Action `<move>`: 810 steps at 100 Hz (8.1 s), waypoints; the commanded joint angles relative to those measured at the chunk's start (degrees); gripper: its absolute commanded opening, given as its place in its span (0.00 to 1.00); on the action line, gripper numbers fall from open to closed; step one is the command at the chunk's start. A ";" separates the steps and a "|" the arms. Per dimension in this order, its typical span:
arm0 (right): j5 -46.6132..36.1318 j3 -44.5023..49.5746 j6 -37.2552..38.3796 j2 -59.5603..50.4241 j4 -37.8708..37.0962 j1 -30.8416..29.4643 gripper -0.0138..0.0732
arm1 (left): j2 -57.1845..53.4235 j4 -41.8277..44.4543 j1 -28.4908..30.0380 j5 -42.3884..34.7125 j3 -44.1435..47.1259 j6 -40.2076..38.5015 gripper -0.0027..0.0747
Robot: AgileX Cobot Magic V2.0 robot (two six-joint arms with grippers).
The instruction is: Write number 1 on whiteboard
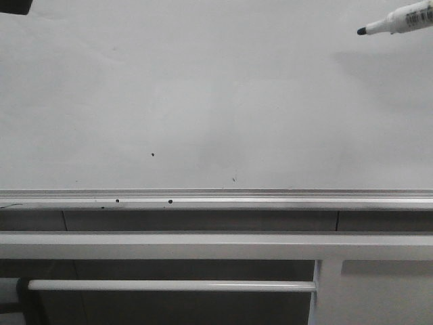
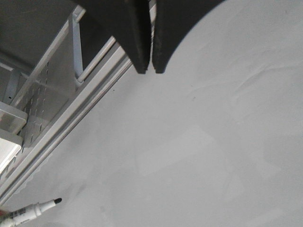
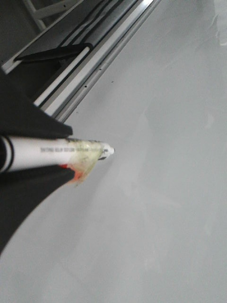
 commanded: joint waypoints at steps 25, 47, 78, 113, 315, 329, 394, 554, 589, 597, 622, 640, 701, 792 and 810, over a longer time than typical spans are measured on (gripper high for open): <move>-4.61 -3.15 0.06 2.91 -2.11 -0.69 0.11 | -0.44 2.08 -0.17 -1.04 -1.46 -0.65 0.01; -3.98 -3.15 0.06 5.78 -2.92 -0.69 0.11 | -0.44 2.08 -0.17 -1.04 -1.46 -0.65 0.01; -2.69 -3.15 0.06 11.60 -5.89 -0.85 0.11 | -0.44 2.08 -0.17 -1.04 -1.46 -0.65 0.01; -6.96 -3.15 2.07 19.74 -5.99 -7.61 0.11 | -0.44 2.08 -0.17 -1.04 -1.46 -0.65 0.01; 7.92 -6.46 4.51 16.96 10.03 22.62 0.11 | 1.36 1.92 -0.17 -10.32 -1.46 2.91 0.37; 9.67 -9.26 4.67 18.89 8.73 22.62 0.11 | 3.20 1.92 -0.17 -15.40 -1.46 5.34 0.56; 15.36 -24.82 4.99 32.49 5.28 22.62 0.11 | 10.24 2.05 -1.59 -16.84 -1.46 11.75 0.58; 10.08 -27.87 5.51 33.69 9.60 22.73 0.11 | 12.41 2.18 -1.59 -16.24 -1.46 12.05 0.02; 4.43 -27.87 5.51 33.45 9.60 22.73 0.35 | 12.41 2.08 -1.59 -15.89 -1.46 11.72 0.02; 3.86 -27.91 5.51 33.43 9.37 22.73 0.64 | 12.41 1.48 -1.59 -15.64 -1.46 11.71 0.02; 3.96 -27.91 5.51 31.46 4.10 22.73 0.71 | 12.41 -0.10 -1.59 -14.05 -1.46 8.06 0.02; 7.70 -27.91 5.51 25.59 0.77 22.73 0.33 | 12.41 -0.10 -1.59 -8.59 -1.46 -0.77 0.01; 27.56 -26.77 5.51 10.11 -5.78 22.73 0.09 | 12.41 34.03 -1.74 -1.08 8.06 -63.50 0.01; 19.24 -6.55 28.00 -0.23 -26.67 22.73 0.09 | 27.94 46.58 -18.10 35.61 15.44 -103.13 0.01; 19.37 -6.55 28.00 -0.23 -26.80 22.73 0.09 | 35.22 46.68 -18.10 40.11 15.44 -110.72 0.01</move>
